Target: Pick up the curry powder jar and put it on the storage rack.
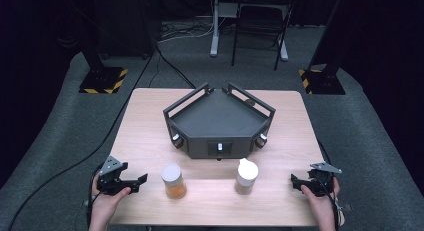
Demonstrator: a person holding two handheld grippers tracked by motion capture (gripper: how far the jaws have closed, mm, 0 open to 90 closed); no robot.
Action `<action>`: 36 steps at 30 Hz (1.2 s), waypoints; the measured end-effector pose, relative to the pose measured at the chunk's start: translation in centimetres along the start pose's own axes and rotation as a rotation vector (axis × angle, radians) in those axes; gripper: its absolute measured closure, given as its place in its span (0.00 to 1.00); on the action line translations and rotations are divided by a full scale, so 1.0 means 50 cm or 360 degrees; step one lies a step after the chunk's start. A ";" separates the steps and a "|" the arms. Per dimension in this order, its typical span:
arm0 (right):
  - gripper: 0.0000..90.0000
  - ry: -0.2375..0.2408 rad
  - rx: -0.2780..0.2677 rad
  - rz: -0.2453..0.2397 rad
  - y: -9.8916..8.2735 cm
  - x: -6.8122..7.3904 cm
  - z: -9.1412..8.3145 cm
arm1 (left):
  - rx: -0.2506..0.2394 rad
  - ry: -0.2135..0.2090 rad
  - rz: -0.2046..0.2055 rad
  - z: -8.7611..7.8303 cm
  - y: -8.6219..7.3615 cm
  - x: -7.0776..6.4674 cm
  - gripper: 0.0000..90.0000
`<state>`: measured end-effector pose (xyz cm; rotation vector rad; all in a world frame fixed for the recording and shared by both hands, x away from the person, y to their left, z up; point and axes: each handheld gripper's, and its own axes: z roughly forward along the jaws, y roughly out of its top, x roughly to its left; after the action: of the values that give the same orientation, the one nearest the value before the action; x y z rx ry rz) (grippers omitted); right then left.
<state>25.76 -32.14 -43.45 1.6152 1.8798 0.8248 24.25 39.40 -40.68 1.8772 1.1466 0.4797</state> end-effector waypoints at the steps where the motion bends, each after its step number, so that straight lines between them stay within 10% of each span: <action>1: 0.02 0.0000 0.0000 0.0000 0.000 0.000 0.000 | 0.0000 -0.0005 0.0010 -0.001 0.002 -0.002 0.08; 36: 0.02 0.0000 0.0001 -0.0003 0.000 0.000 0.000 | -0.0049 -0.0261 0.0293 -0.013 0.051 -0.060 0.08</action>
<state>25.77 -32.15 -43.44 1.6132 1.8817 0.8237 23.65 36.62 -37.93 1.9657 0.8588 0.4332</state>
